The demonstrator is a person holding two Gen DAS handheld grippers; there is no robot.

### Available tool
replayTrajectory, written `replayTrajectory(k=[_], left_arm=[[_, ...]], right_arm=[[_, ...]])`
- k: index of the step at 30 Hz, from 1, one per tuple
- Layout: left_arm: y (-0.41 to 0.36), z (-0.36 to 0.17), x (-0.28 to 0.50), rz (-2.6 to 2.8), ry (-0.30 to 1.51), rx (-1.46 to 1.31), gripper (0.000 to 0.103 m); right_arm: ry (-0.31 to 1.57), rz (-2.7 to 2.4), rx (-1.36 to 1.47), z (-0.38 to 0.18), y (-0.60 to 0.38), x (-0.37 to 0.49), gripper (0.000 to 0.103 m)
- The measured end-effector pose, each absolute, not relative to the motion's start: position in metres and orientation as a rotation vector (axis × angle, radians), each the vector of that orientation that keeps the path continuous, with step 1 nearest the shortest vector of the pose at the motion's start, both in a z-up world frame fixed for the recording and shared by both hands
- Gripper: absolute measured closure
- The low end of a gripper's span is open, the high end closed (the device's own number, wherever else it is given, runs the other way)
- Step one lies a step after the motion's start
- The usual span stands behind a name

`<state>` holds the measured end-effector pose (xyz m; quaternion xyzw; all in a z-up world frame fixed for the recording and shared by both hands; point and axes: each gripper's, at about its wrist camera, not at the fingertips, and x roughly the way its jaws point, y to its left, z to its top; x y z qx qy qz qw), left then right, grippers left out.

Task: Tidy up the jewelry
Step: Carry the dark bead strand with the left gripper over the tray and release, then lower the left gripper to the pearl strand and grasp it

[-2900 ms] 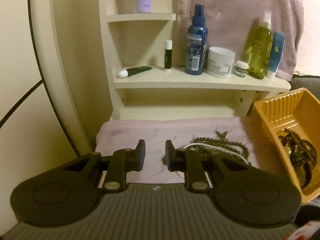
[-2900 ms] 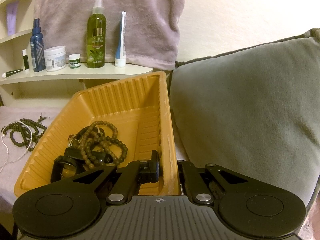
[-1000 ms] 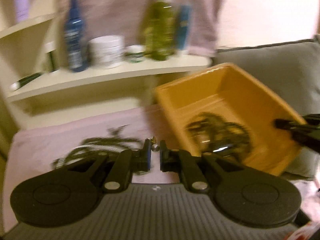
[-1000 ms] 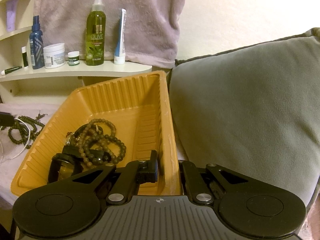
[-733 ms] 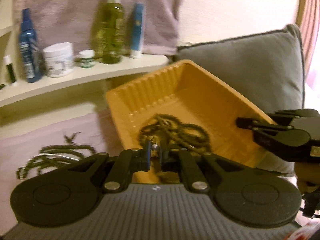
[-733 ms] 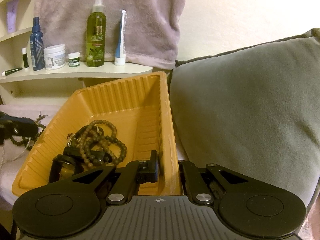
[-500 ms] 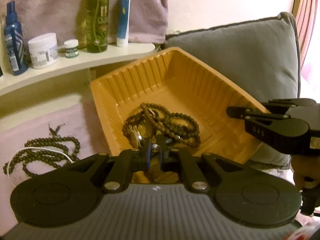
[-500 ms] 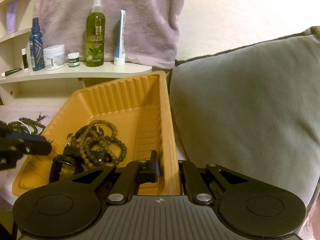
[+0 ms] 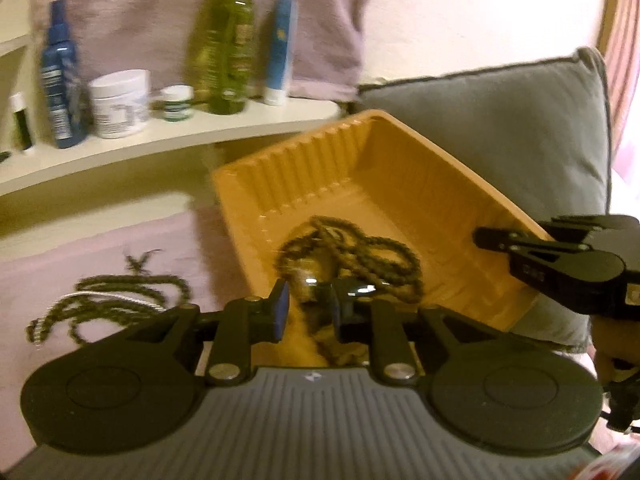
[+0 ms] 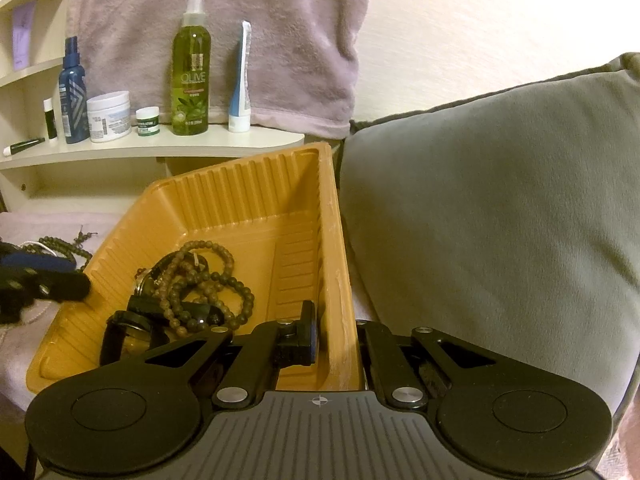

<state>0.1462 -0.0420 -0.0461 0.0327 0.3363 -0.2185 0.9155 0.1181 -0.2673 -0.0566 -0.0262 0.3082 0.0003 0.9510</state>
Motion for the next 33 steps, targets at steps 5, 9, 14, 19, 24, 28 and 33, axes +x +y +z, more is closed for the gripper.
replayTrajectory(k=[5, 9, 14, 19, 24, 28, 33], left_arm=[[-0.012, -0.041, 0.146, -0.362, 0.679, 0.05, 0.085], [0.017, -0.036, 0.144, -0.267, 0.664, 0.042, 0.085], [0.058, -0.041, 0.142, -0.116, 0.669, 0.037, 0.085], [0.09, -0.049, 0.138, -0.036, 0.688, 0.032, 0.085], [0.092, -0.058, 0.133, -0.077, 0.715, 0.037, 0.085], [0.071, -0.069, 0.132, -0.154, 0.738, 0.047, 0.085], [0.036, -0.084, 0.142, -0.241, 0.773, 0.1, 0.085]], right_arm=[[0.626, 0.001, -0.055, -0.057, -0.267, 0.118, 0.098], [0.625, 0.002, -0.055, -0.057, -0.267, 0.118, 0.098], [0.625, 0.001, -0.055, -0.057, -0.266, 0.118, 0.098], [0.626, 0.0, -0.057, -0.057, -0.266, 0.118, 0.098], [0.629, -0.001, -0.062, -0.058, -0.267, 0.118, 0.098], [0.633, -0.003, -0.065, -0.058, -0.268, 0.119, 0.098], [0.636, -0.003, -0.071, -0.059, -0.267, 0.12, 0.098]])
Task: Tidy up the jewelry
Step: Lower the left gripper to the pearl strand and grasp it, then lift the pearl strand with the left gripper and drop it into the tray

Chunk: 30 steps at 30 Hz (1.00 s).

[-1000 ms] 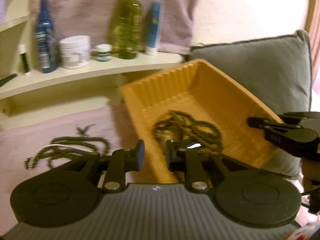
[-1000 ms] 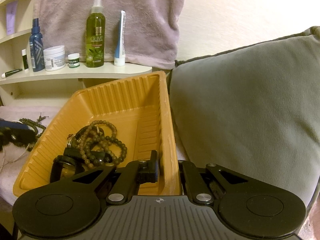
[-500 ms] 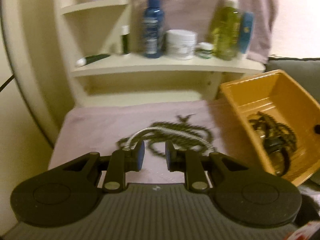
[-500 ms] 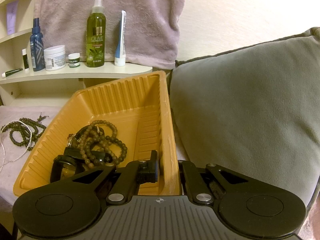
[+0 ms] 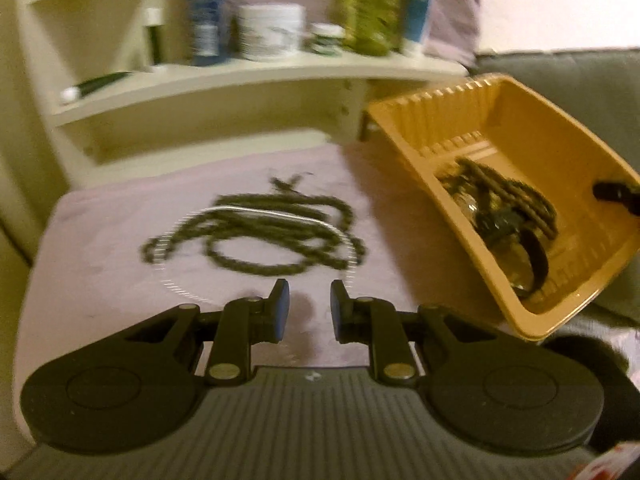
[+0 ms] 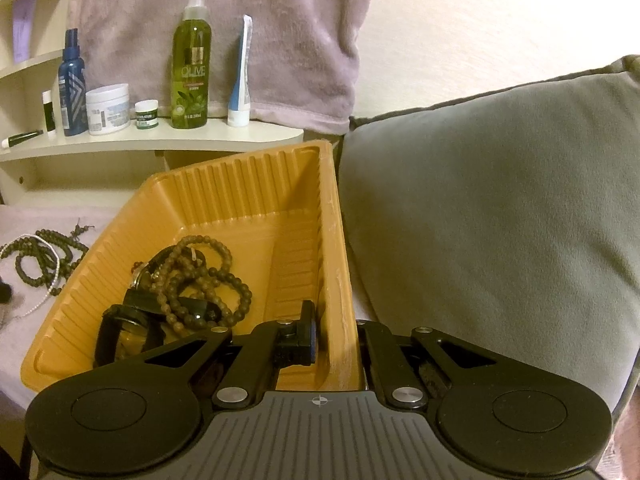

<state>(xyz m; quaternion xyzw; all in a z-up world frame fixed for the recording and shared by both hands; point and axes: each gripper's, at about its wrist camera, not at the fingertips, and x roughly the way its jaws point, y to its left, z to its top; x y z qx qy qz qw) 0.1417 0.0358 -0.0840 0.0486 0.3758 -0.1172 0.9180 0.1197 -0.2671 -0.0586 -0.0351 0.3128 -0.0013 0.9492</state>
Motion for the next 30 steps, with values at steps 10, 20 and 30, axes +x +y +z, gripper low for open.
replayTrajectory(k=[10, 20, 30], left_arm=[[0.01, -0.1, 0.161, -0.3, 0.807, 0.162, 0.085], [0.013, -0.093, 0.166, -0.28, 0.803, 0.168, 0.102], [0.045, -0.015, 0.158, -0.265, 0.659, 0.139, 0.102]], right_arm=[[0.638, -0.003, -0.068, -0.059, -0.267, 0.12, 0.098], [0.637, -0.003, -0.068, -0.059, -0.267, 0.12, 0.098], [0.623, 0.003, -0.065, -0.056, -0.266, 0.119, 0.098]])
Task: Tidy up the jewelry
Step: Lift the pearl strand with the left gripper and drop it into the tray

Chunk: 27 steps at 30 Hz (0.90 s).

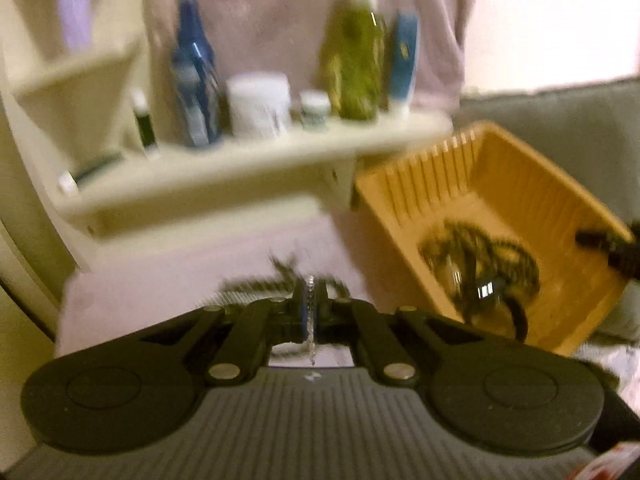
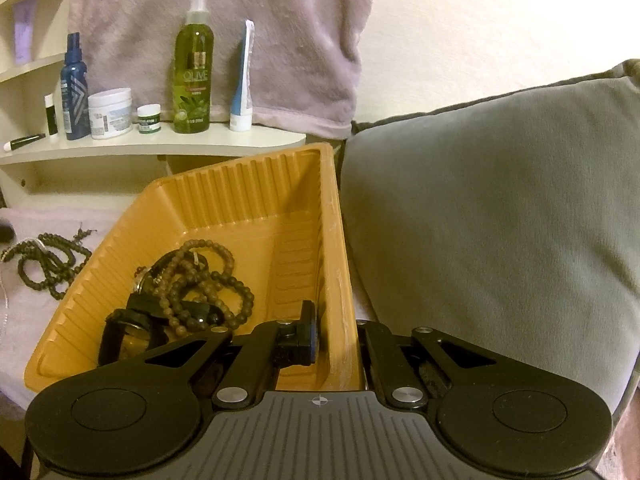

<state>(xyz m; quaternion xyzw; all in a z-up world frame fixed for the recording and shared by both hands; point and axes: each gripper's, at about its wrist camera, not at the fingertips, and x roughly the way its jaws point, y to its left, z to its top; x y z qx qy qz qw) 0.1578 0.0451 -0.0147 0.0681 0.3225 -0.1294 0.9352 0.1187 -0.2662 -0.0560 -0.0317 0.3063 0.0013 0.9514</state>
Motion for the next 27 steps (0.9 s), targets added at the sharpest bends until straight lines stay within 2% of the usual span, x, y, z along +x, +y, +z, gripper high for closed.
replayTrajectory(k=[13, 27], left_arm=[[0.042, 0.082, 0.166, -0.287, 0.448, 0.136, 0.102], [-0.035, 0.11, 0.171, -0.481, 0.385, 0.143, 0.102]], right_arm=[[0.604, 0.012, -0.062, -0.051, -0.264, 0.115, 0.098], [0.601, 0.016, -0.052, -0.05, -0.265, 0.117, 0.098]])
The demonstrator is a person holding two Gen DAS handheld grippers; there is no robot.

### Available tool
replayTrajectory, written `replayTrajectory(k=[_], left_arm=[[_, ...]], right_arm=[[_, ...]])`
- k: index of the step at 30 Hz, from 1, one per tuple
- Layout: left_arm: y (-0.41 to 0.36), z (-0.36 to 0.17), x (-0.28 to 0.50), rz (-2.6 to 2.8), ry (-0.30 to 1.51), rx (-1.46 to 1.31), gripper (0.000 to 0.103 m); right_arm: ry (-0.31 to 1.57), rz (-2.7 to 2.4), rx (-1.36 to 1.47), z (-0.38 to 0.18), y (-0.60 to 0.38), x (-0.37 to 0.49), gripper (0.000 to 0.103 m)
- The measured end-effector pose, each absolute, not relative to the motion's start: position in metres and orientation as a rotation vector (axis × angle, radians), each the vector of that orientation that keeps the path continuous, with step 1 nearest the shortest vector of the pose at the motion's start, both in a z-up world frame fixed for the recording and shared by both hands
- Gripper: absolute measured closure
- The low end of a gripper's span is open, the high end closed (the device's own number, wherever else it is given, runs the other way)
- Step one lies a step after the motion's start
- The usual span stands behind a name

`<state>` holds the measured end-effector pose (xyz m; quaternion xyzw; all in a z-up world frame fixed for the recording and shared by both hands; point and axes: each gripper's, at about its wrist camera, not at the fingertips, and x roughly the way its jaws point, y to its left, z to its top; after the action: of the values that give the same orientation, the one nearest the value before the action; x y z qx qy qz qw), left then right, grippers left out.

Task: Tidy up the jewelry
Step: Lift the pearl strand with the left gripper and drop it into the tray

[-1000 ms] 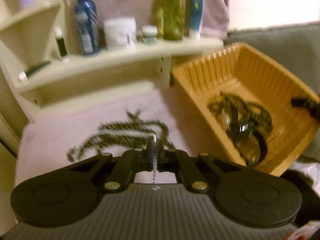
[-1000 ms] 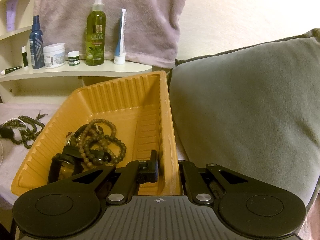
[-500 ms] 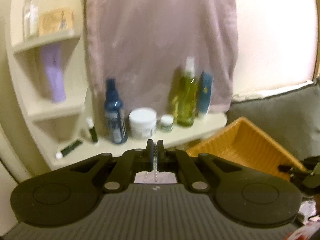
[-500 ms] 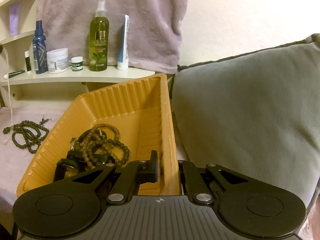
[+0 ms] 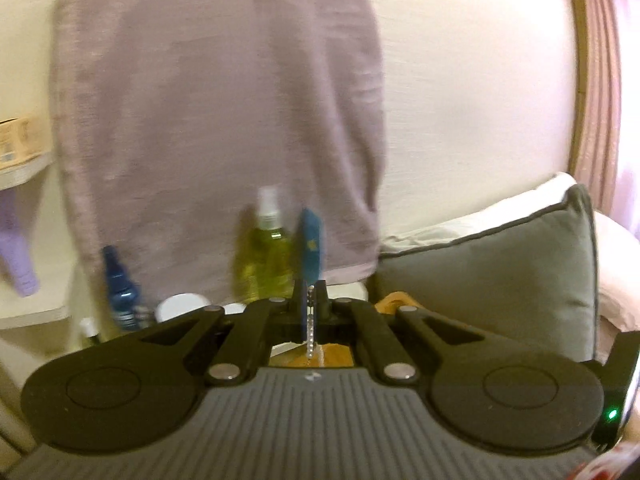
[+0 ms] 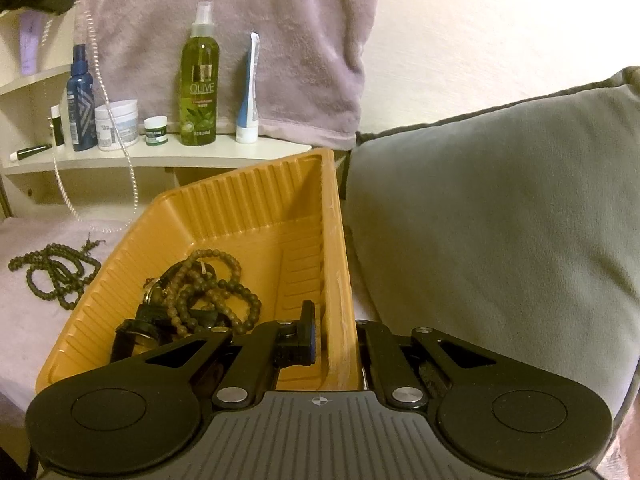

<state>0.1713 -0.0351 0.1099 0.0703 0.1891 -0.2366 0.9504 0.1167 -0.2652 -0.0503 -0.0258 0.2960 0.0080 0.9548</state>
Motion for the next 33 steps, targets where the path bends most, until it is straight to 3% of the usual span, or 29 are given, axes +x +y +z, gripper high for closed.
replayTrajectory(k=[14, 30, 33], left_arm=[[-0.101, 0.064, 0.21, -0.598, 0.529, 0.18, 0.102], [-0.11, -0.002, 0.238, -0.613, 0.736, 0.17, 0.101], [-0.105, -0.006, 0.243, -0.61, 0.749, 0.143, 0.097]], right_arm=[[0.614, 0.015, -0.041, -0.053, -0.268, 0.12, 0.098], [0.622, 0.013, -0.037, -0.056, -0.27, 0.124, 0.098], [0.622, 0.012, -0.037, -0.056, -0.269, 0.124, 0.098]])
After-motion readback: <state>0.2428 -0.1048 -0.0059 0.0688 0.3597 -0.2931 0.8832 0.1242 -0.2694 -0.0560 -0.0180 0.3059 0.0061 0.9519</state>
